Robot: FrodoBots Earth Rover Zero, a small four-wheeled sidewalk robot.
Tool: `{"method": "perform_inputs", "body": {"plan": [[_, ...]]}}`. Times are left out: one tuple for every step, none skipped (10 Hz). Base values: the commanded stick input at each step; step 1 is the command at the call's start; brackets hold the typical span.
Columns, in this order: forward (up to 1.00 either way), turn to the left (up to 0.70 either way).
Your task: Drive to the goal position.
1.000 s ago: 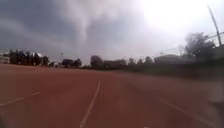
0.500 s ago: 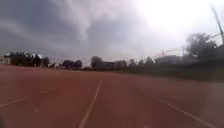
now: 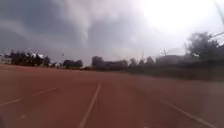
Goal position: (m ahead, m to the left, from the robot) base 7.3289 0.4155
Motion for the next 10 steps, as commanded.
{"method": "perform_inputs", "body": {"plan": [[0.70, 0.00], [0.70, -0.34], [0.70, -0.35], [0.70, -0.35], [0.70, -0.35], [0.70, -0.35], [0.70, -0.35], [0.70, -0.35], [0.70, -0.35], [0.70, -0.35]]}}
